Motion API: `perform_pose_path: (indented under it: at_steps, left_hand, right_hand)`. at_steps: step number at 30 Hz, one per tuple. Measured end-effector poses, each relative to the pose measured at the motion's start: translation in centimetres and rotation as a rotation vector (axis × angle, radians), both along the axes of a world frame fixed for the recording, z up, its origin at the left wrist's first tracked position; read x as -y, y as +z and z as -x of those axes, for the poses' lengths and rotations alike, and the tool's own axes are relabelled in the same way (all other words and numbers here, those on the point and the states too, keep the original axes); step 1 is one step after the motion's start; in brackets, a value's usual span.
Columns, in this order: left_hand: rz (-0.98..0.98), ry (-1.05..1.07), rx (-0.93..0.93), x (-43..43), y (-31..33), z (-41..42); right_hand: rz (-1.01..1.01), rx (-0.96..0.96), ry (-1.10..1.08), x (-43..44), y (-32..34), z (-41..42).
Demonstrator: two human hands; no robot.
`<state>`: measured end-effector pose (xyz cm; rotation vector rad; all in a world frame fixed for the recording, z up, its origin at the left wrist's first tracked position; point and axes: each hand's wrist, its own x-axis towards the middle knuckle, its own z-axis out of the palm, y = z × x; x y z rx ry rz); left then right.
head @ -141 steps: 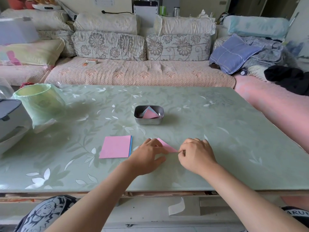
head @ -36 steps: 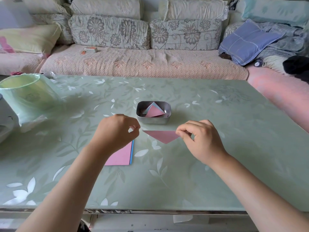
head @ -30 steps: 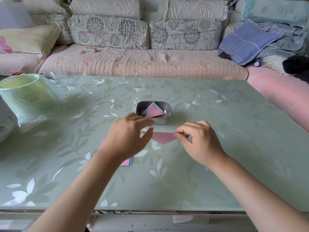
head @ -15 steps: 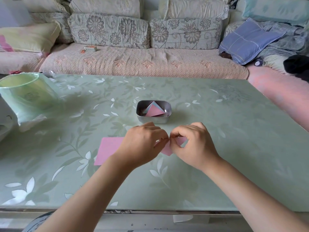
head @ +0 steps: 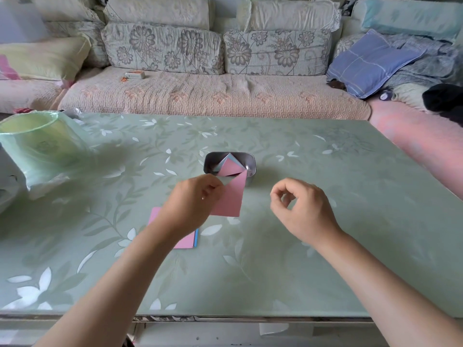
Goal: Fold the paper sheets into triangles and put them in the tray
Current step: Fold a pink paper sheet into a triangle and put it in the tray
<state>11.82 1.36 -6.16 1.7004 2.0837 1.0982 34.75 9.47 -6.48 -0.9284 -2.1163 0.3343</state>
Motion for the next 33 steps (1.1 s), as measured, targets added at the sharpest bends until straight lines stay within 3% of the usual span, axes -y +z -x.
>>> perform_pose_path:
  at_steps: [9, 14, 18, 26, 33]
  left_hand:
    - [0.184, 0.105, 0.852, -0.9, -0.8, -2.9]
    - [0.307, -0.064, 1.079, -0.8, -0.9, -2.6]
    - [0.424, -0.181, 1.053, -0.8, -1.1, -2.3]
    - [0.343, -0.200, 1.039, -0.9, -1.1, -2.5]
    - [0.375, -0.239, 0.996, -0.8, -1.0, -2.8]
  right_hand:
    - [-0.099, 0.161, 0.233, 0.6, -1.3, 1.1]
    - [-0.115, 0.125, 0.222, 0.5, -1.4, 1.3]
    - [-0.060, 0.057, 0.238, 0.4, -1.3, 1.1]
    - [0.208, -0.027, 0.276, 0.2, -1.5, 1.2]
    - [0.628, -0.207, 0.163, -0.3, -1.4, 1.5]
